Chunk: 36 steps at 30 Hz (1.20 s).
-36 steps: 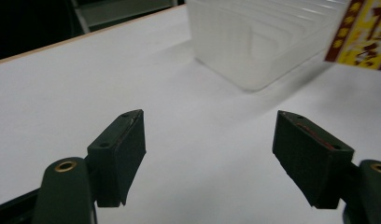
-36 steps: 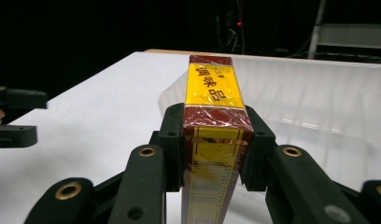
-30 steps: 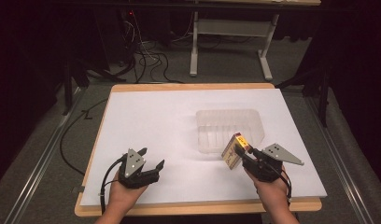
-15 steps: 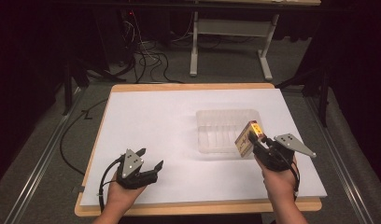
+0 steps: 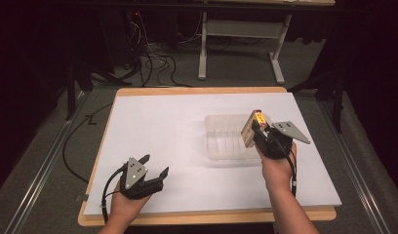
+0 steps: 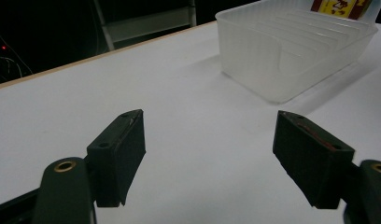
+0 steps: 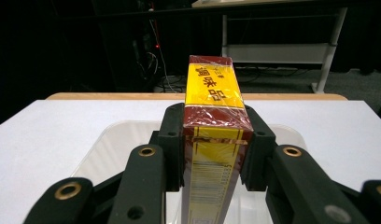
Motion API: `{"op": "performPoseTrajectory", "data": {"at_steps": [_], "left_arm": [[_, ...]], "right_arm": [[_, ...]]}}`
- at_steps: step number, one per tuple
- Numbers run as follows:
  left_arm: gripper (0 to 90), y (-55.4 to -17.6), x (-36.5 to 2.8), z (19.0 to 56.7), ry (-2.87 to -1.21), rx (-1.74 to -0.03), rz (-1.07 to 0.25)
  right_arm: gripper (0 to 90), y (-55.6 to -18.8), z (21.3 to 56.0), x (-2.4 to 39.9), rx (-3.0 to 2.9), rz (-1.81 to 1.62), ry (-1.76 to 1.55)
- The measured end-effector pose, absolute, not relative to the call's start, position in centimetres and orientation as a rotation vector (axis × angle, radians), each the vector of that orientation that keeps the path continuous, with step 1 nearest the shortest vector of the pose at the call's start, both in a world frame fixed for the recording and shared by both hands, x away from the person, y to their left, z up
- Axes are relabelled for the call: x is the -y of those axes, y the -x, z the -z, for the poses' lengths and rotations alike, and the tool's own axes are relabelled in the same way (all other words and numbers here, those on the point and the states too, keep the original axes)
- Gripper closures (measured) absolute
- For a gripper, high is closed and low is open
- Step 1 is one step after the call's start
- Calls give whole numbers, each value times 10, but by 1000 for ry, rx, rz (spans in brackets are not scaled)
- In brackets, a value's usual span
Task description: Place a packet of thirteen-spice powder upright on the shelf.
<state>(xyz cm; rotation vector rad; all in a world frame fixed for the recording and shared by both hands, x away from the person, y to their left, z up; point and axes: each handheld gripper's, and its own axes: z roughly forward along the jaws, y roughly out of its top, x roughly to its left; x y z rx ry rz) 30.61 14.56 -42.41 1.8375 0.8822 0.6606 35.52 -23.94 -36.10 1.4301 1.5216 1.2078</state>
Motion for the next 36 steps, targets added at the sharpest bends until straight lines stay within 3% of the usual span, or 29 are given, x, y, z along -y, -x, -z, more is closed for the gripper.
{"op": "performPoseTrajectory", "data": {"at_steps": [16,36], "left_arm": [[263,-307,-142,427,-1865,-872,-642],[265,-306,-144,427,-1875,-866,-643]], "right_arm": [[679,-392,375,226,-1512,-1154,-1453],[676,-395,381,220,-1462,-1106,-1469]]}}
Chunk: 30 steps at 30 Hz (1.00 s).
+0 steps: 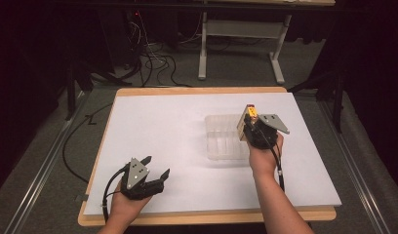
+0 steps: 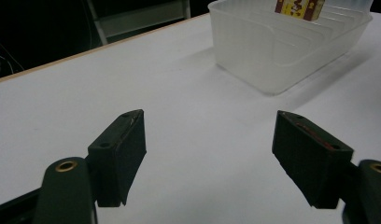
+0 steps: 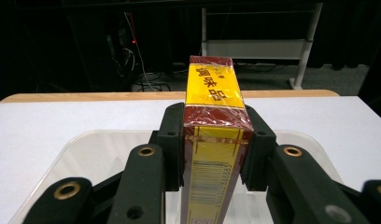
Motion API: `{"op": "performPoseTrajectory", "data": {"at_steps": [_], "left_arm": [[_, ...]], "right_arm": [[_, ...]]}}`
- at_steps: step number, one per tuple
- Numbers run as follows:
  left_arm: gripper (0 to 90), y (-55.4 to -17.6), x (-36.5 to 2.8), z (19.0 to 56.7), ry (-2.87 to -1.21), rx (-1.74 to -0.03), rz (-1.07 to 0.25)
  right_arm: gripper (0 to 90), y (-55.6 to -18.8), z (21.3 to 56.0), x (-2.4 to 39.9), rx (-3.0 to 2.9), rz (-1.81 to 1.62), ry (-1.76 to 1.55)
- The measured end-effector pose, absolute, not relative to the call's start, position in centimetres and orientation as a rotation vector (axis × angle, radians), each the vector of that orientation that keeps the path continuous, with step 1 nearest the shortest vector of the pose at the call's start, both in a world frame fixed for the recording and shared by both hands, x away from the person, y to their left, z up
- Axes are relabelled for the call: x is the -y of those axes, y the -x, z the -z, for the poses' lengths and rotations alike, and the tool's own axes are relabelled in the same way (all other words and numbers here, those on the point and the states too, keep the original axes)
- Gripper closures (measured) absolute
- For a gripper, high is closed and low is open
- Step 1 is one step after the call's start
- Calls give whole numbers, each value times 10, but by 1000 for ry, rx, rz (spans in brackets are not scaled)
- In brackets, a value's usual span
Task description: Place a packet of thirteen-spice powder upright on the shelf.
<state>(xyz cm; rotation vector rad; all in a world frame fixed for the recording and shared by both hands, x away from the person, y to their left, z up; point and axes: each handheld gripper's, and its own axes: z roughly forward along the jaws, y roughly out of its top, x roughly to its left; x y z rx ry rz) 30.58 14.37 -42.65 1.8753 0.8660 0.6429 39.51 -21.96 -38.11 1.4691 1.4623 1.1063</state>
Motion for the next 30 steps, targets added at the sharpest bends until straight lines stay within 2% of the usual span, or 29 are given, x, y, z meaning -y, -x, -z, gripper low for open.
{"op": "performPoseTrajectory", "data": {"at_steps": [30], "left_arm": [[268,-304,-146,427,-1886,-866,-646]], "right_arm": [[671,-408,406,205,-1493,-1020,-1482]]}}
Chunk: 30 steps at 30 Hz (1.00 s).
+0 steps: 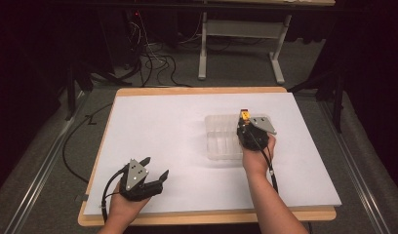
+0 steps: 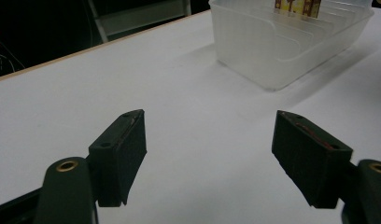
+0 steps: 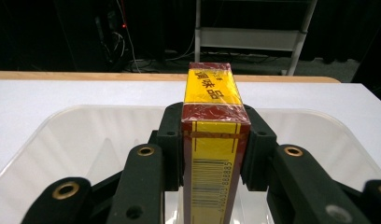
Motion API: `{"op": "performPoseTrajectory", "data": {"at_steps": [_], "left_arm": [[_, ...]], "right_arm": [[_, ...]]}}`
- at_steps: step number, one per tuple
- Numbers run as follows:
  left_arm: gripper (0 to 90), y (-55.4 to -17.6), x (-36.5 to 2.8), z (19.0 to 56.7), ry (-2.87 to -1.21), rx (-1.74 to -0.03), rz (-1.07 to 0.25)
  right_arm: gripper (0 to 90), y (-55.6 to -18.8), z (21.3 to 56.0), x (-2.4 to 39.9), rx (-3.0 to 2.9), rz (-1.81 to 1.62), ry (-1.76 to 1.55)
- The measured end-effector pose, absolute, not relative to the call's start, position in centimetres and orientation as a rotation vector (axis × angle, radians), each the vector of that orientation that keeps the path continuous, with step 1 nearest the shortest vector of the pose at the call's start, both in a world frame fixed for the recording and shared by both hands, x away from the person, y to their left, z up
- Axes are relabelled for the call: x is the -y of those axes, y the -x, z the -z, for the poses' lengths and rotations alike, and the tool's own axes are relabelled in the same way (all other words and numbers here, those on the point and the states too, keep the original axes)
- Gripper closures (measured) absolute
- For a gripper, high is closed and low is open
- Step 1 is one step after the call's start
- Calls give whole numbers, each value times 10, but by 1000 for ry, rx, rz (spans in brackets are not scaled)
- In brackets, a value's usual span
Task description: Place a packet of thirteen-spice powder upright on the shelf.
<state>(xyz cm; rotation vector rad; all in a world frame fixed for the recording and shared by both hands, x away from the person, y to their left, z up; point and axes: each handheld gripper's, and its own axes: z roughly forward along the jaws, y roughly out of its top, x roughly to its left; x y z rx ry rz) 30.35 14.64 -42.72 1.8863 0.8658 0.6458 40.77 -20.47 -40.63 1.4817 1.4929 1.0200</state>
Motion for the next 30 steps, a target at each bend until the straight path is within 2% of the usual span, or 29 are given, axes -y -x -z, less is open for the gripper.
{"op": "performPoseTrajectory", "data": {"at_steps": [18,25,28,29,30], "left_arm": [[268,-304,-145,428,-1893,-861,-644],[268,-304,-144,429,-1900,-856,-637],[268,-304,-144,429,-1900,-855,-636],[268,-304,-144,429,-1900,-856,-635],[268,-304,-144,429,-1901,-856,-632]], "right_arm": [[642,-412,421,204,-1550,-992,-1495],[554,-411,420,203,-1585,-1014,-1490],[469,-410,420,203,-1619,-1013,-1479],[469,-410,420,203,-1619,-1013,-1479],[403,-409,418,203,-1632,-1016,-1465]]}}
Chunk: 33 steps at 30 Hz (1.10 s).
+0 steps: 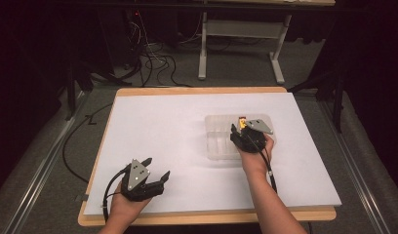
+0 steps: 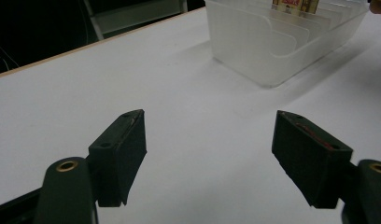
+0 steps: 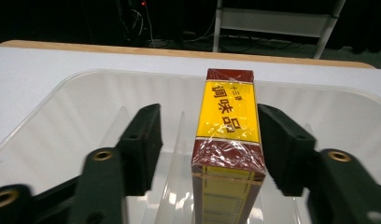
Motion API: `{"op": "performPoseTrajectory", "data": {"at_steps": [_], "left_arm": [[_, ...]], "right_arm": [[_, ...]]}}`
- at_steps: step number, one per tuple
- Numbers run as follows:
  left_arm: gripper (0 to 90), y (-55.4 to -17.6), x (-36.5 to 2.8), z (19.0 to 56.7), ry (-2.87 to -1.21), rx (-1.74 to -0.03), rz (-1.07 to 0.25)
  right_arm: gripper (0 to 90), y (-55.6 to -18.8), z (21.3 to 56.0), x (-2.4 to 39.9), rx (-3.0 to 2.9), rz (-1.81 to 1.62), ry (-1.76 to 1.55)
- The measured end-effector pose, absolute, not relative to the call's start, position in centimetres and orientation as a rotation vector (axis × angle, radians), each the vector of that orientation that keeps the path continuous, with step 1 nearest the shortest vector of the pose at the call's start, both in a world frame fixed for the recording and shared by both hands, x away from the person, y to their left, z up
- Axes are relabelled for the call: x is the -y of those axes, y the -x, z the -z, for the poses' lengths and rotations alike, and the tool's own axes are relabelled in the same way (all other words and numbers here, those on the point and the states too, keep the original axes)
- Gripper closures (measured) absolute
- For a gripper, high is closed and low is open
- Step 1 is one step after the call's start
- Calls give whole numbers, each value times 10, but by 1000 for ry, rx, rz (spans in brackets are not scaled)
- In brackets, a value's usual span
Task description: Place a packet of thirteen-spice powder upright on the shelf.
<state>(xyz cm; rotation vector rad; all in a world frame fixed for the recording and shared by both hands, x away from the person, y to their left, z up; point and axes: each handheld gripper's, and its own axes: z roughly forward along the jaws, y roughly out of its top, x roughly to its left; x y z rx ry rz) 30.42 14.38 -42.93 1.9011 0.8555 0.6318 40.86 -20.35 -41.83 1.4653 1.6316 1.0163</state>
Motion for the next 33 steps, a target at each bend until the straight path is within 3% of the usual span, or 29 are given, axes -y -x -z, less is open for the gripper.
{"op": "performPoseTrajectory", "data": {"at_steps": [8,20,33], "left_arm": [[265,-308,-143,433,-1911,-855,-604],[265,-313,-147,437,-1892,-889,-566],[266,-315,-146,442,-1910,-894,-551]], "right_arm": [[155,-397,409,210,-1718,-1042,-1416],[104,-356,397,250,-1794,-1164,-1331],[77,-298,420,319,-1789,-1170,-1343]]}}
